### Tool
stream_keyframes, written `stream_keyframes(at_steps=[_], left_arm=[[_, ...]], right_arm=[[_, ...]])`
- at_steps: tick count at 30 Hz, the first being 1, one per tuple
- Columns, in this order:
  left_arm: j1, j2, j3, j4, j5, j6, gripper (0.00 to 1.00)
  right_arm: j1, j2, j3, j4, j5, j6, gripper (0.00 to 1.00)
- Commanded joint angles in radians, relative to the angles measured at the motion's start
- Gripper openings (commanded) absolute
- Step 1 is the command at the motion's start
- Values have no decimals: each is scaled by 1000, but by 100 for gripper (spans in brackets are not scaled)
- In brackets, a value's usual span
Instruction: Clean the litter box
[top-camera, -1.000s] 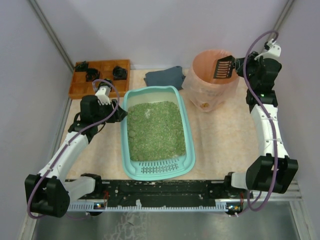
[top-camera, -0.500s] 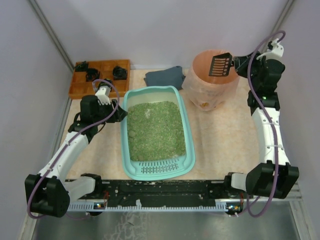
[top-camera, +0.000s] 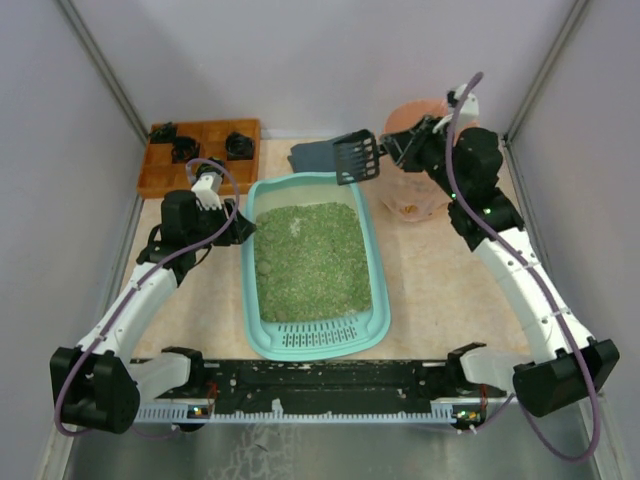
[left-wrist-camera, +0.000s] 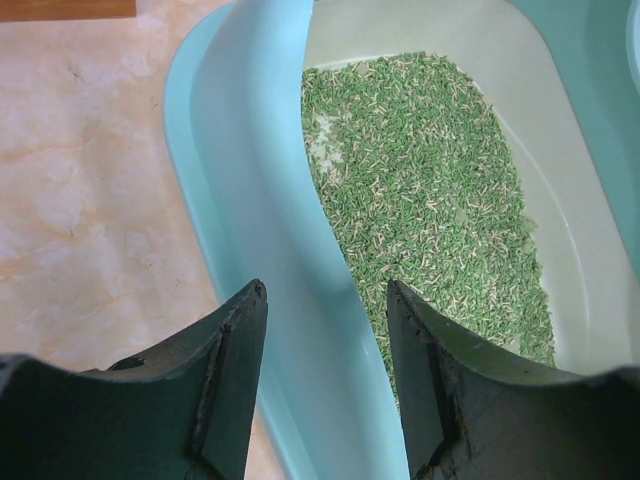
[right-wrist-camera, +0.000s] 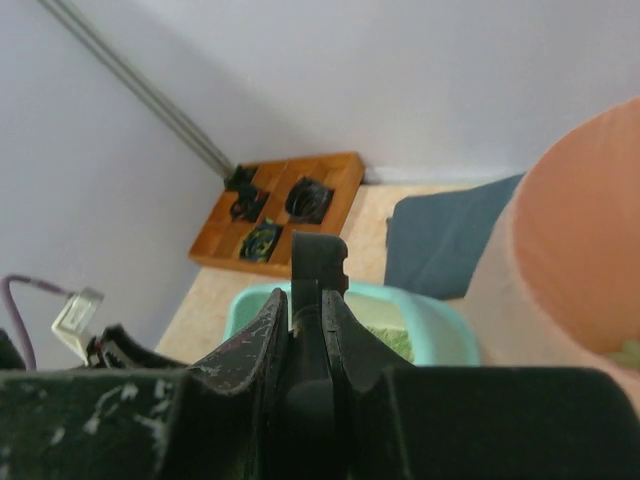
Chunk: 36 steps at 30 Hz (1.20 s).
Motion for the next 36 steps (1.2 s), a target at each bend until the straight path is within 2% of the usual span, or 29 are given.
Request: stream_keyframes(at_steps=[1, 8, 18, 24, 36], left_arm=[[8, 2, -1, 9, 22, -2, 57], [8, 3, -2, 9, 26, -3, 57], [8, 9, -2, 7, 26, -5, 57], [8, 16, 2, 7, 29, -5, 56], [8, 17, 1, 7, 27, -5, 56]], right_arm=[[130, -1, -17, -65, 119, -30, 0], [316, 61, -47, -202, 280, -18, 0], [532, 137, -116, -283, 521, 23, 0], [594, 159, -191, -295, 579, 98, 0], [724, 243, -334, -171, 618, 363, 0]])
